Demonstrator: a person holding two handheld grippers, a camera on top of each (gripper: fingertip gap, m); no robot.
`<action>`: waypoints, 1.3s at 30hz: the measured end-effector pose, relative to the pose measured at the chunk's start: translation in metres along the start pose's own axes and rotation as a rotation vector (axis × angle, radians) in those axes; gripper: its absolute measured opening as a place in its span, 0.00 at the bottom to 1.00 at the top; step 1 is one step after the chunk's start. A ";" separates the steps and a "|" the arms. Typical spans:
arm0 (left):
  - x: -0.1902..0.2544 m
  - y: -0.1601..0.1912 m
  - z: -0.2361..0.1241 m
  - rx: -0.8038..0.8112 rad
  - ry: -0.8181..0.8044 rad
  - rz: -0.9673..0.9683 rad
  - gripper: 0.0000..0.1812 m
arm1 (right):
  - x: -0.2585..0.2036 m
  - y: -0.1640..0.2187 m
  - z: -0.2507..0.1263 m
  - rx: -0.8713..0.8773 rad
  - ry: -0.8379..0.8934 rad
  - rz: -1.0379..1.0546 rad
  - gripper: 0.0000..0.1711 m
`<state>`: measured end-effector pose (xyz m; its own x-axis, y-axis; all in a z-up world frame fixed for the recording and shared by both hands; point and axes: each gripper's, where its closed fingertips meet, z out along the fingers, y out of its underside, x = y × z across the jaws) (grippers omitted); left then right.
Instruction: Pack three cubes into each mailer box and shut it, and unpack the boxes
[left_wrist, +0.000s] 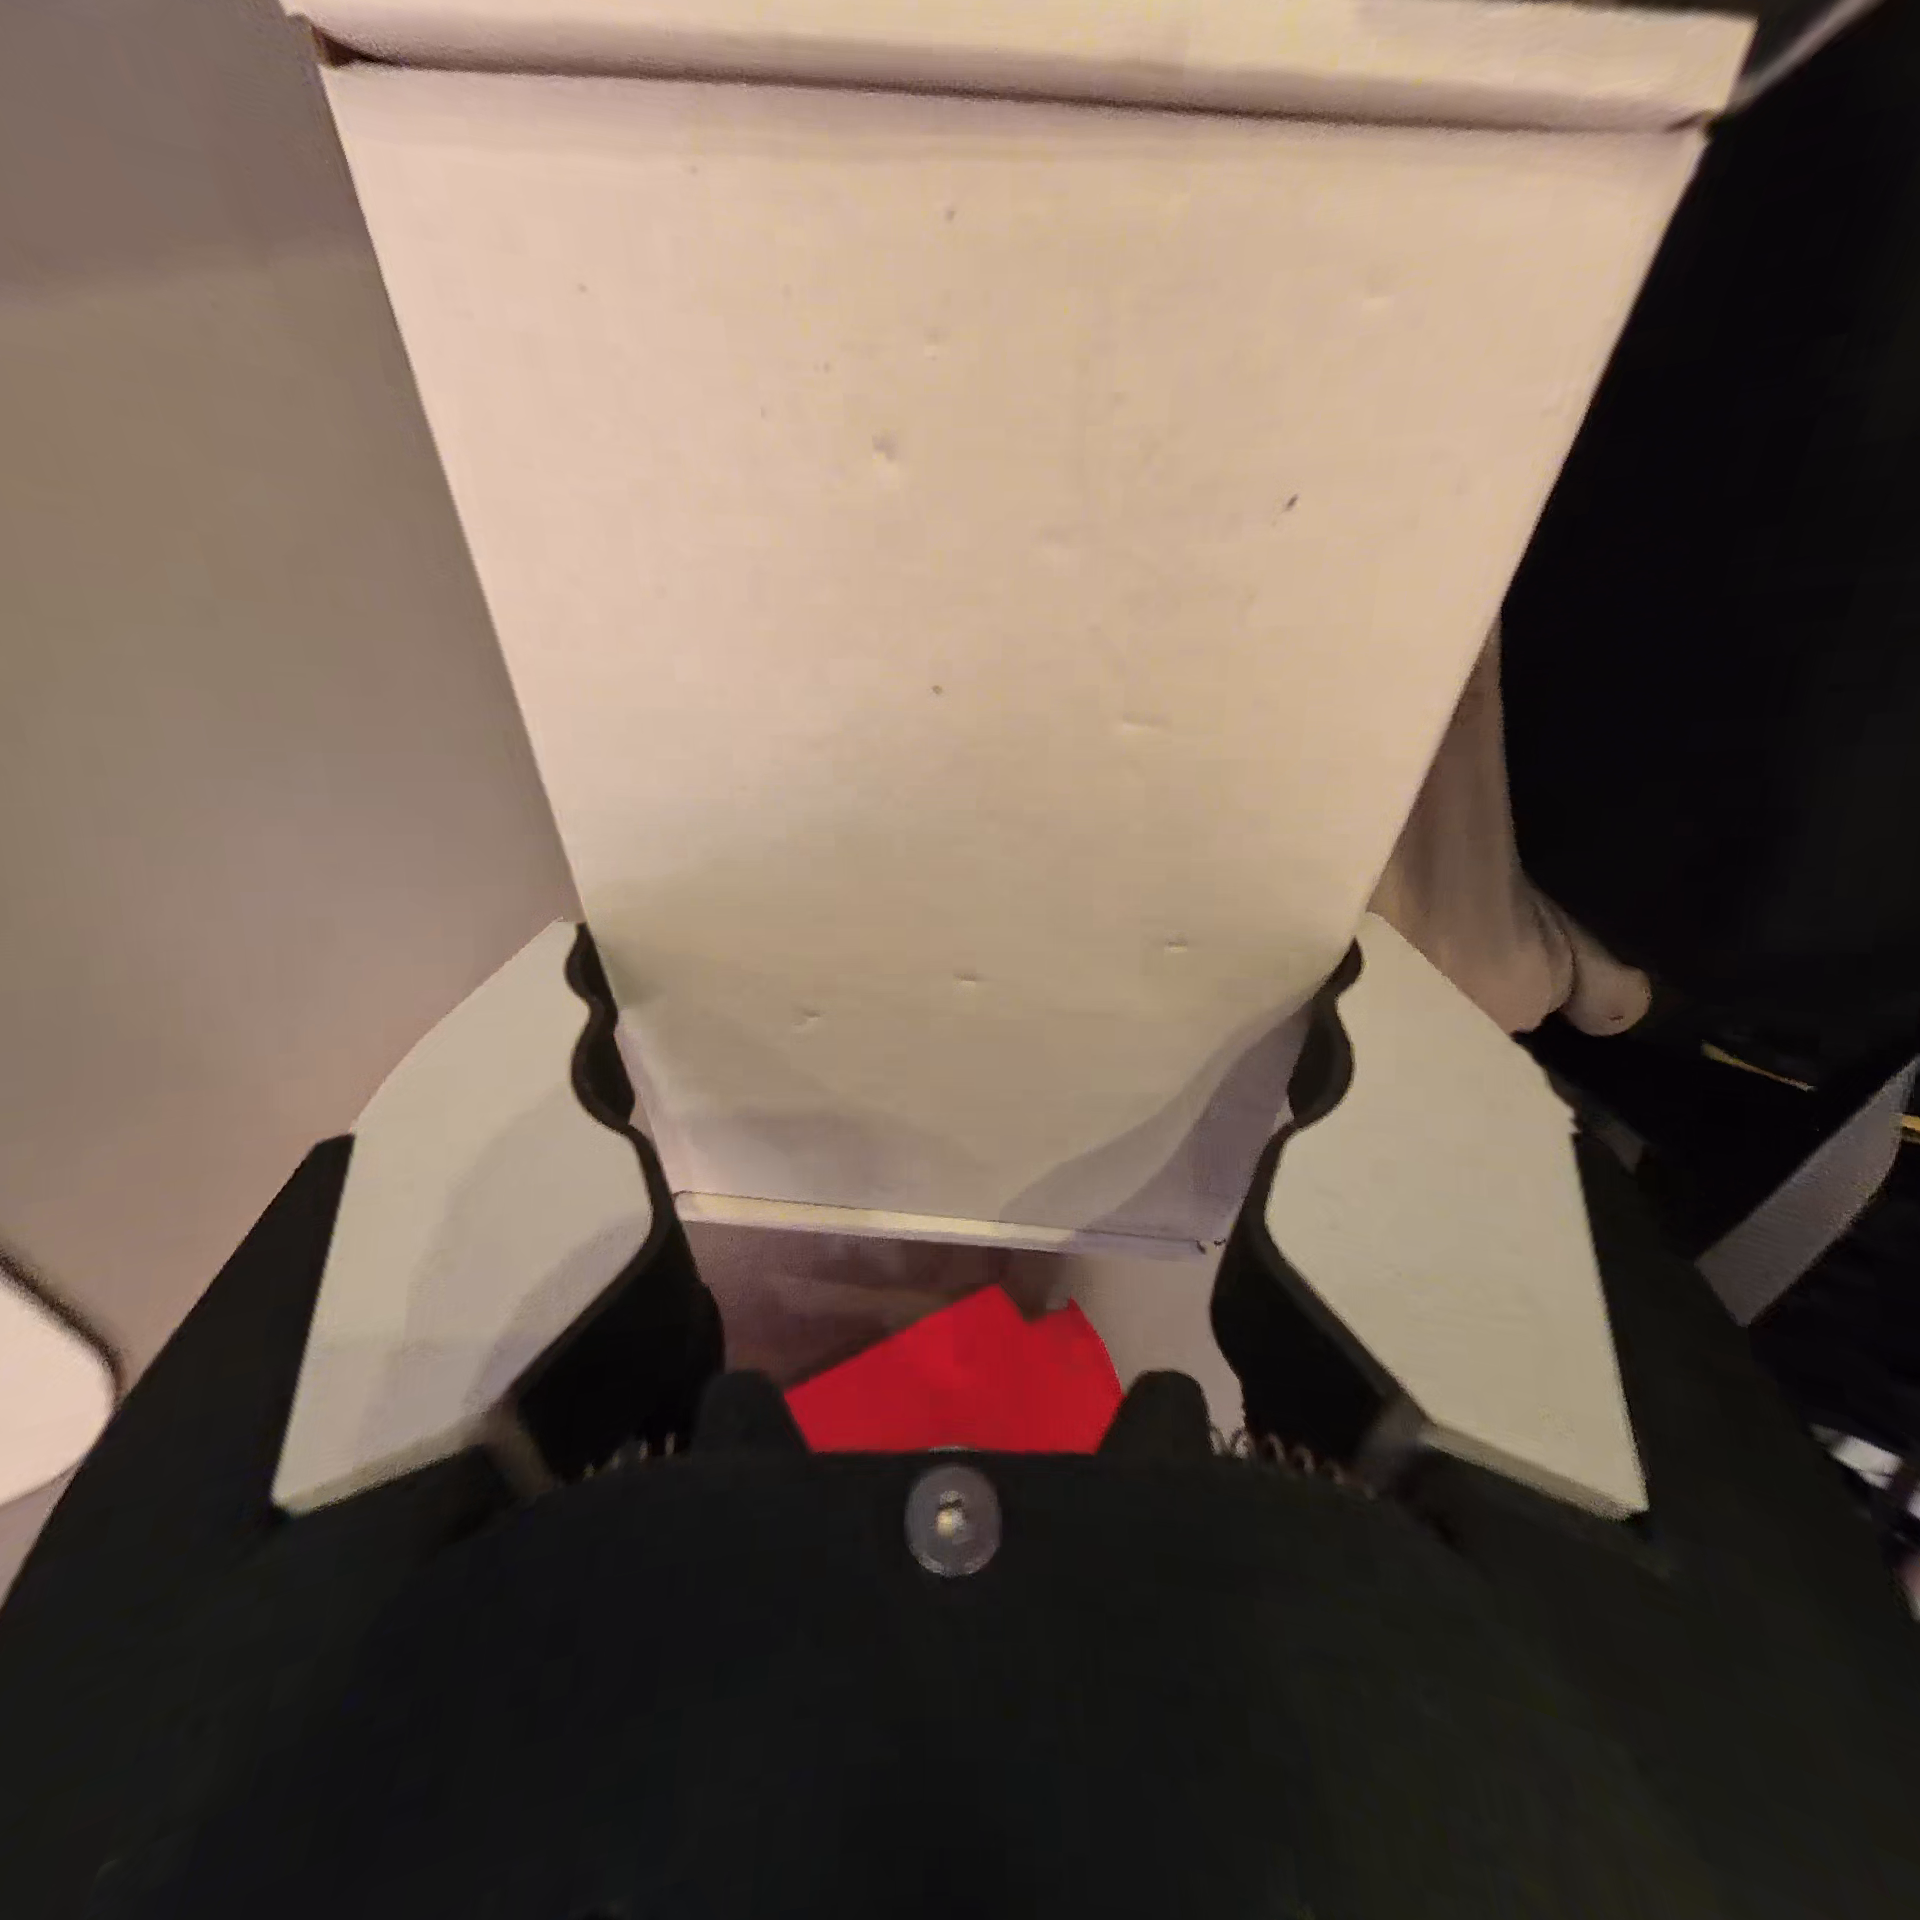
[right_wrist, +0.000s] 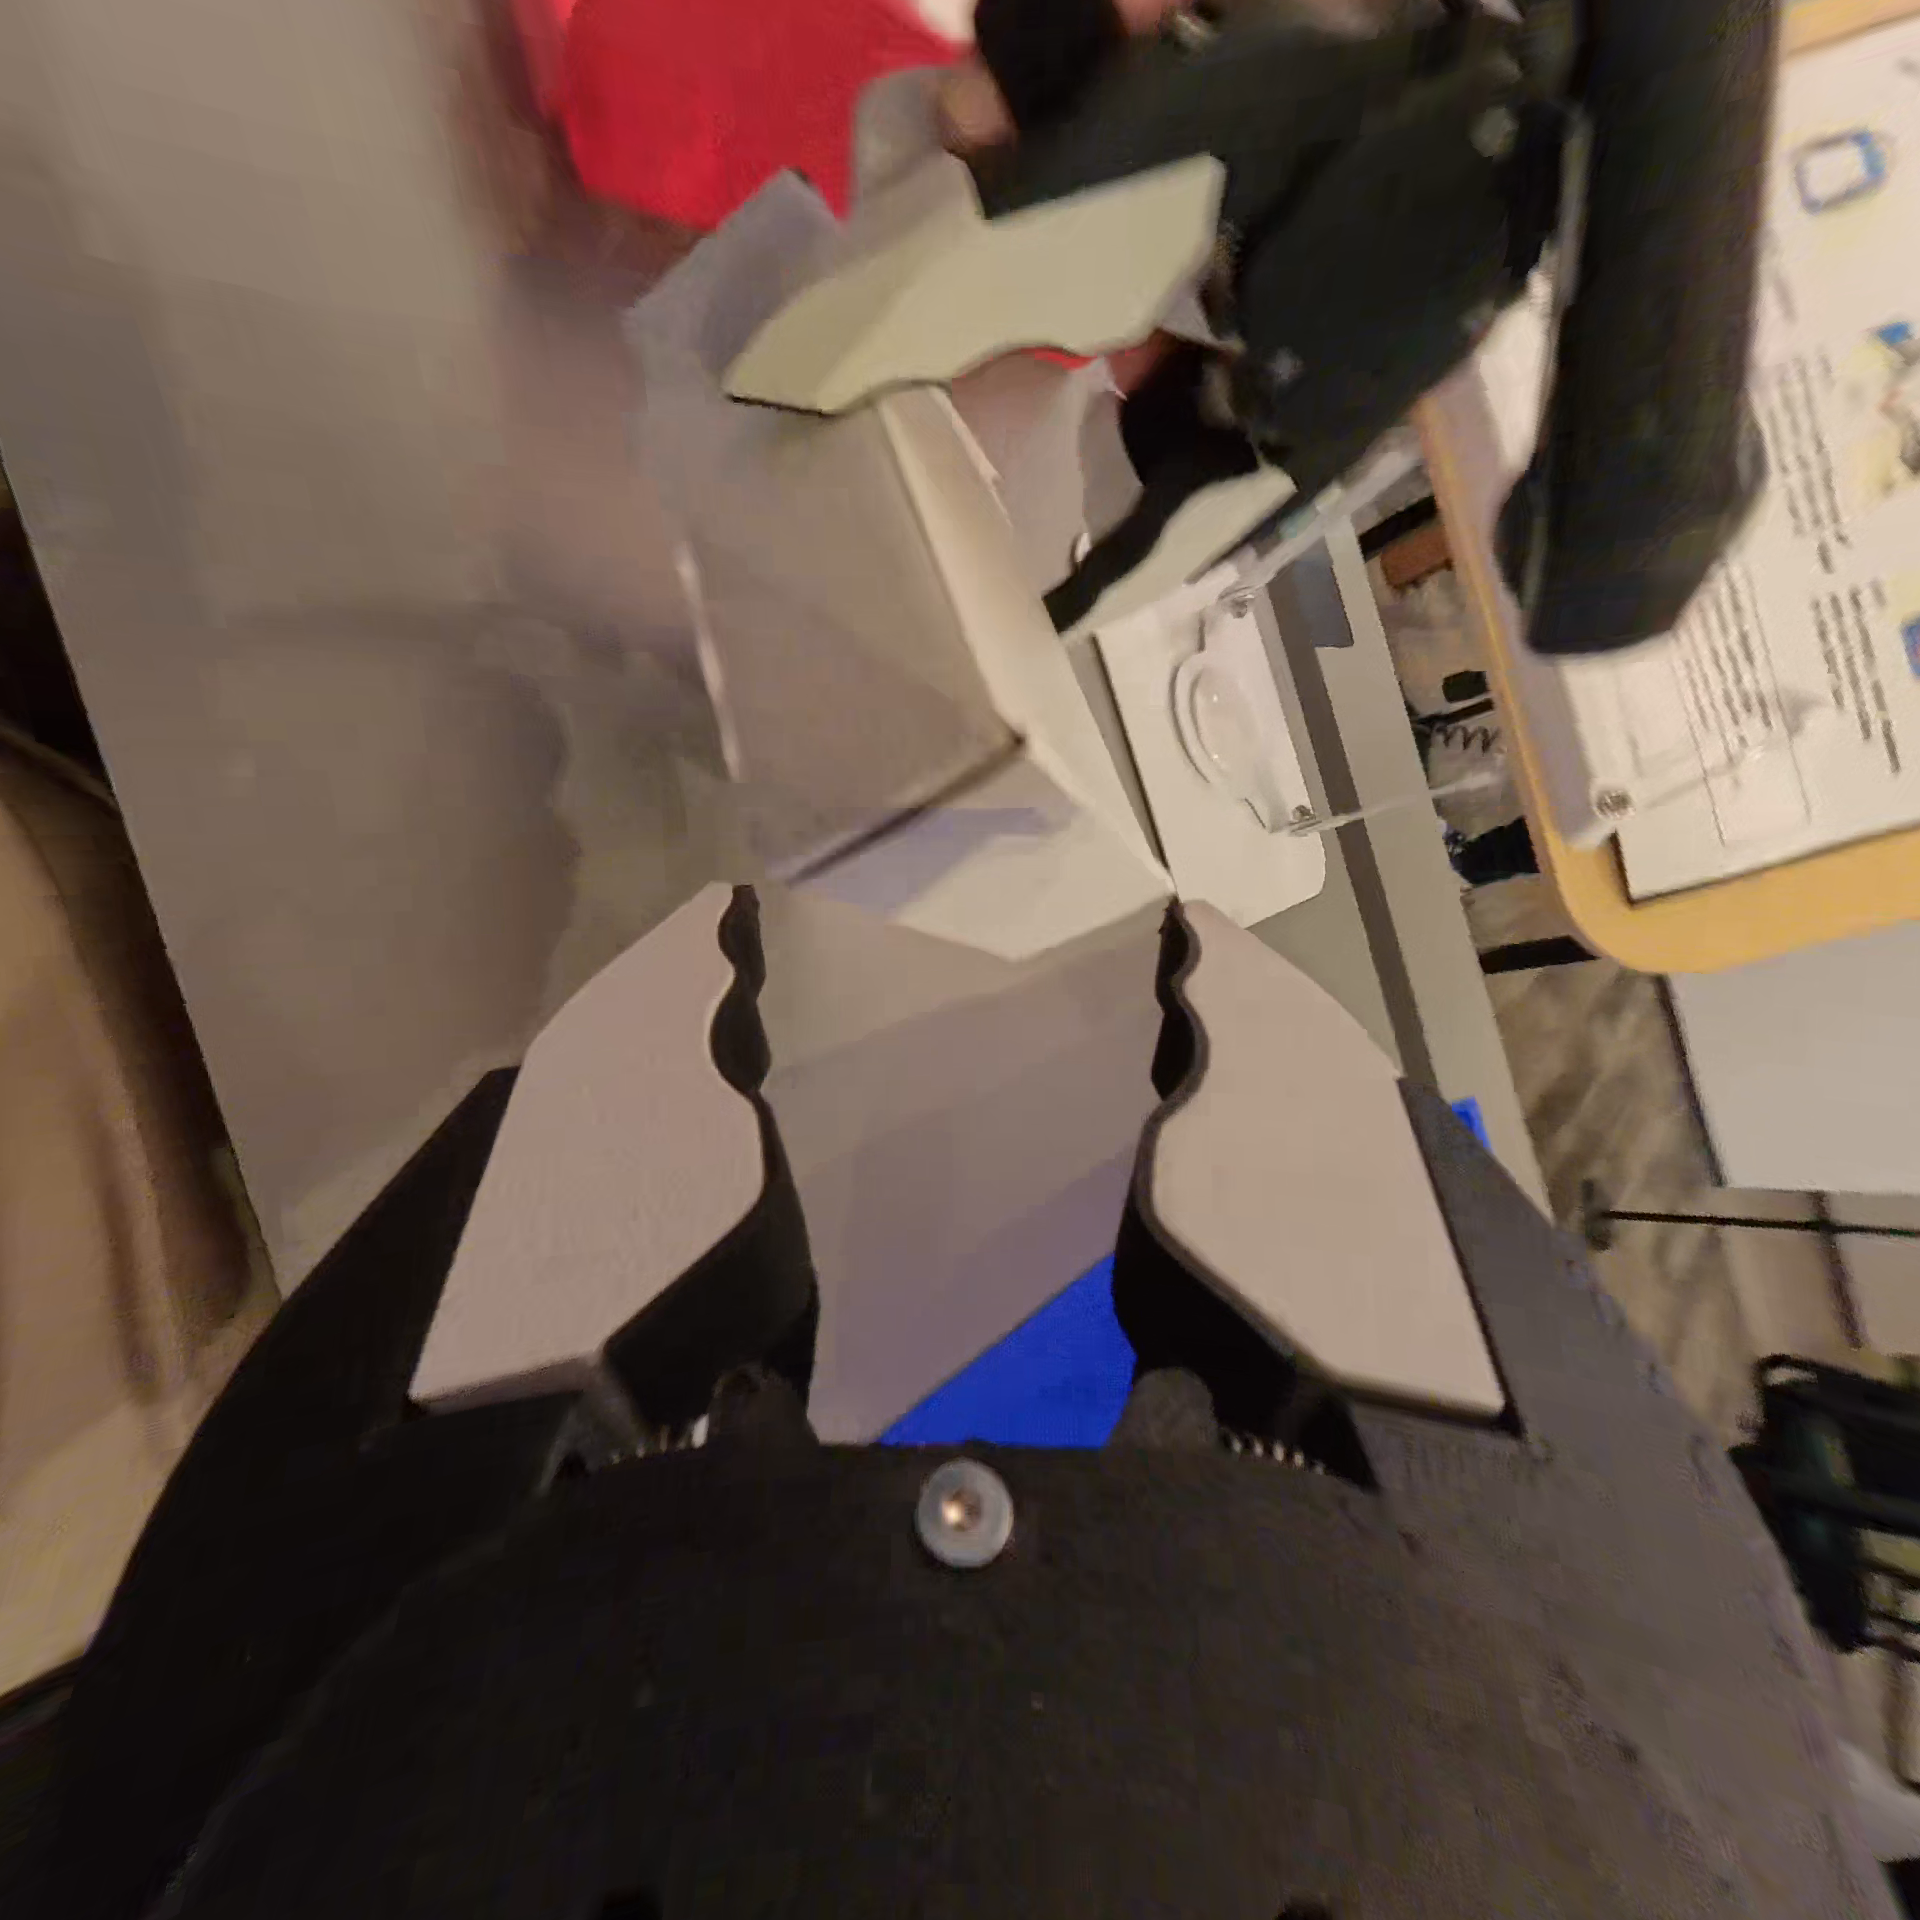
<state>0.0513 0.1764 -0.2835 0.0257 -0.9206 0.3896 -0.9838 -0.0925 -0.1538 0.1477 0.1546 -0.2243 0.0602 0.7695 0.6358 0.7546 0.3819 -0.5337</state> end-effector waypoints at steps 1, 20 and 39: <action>-0.002 -0.002 0.006 -0.011 0.025 -0.013 0.69 | -0.004 0.002 0.005 -0.023 0.004 -0.049 0.44; -0.016 -0.022 0.018 0.095 0.003 -0.092 0.70 | -0.023 0.049 0.059 -0.197 -0.004 -0.336 0.38; -0.013 0.023 0.009 0.285 -0.909 0.095 0.44 | -0.011 0.051 0.062 -0.115 -0.135 -0.223 0.38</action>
<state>0.0303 0.1830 -0.3008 0.1941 -0.8604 -0.4712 -0.9115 0.0193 -0.4108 0.1452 0.1975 -0.2926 -0.1969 0.7372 0.6464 0.8090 0.4946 -0.3176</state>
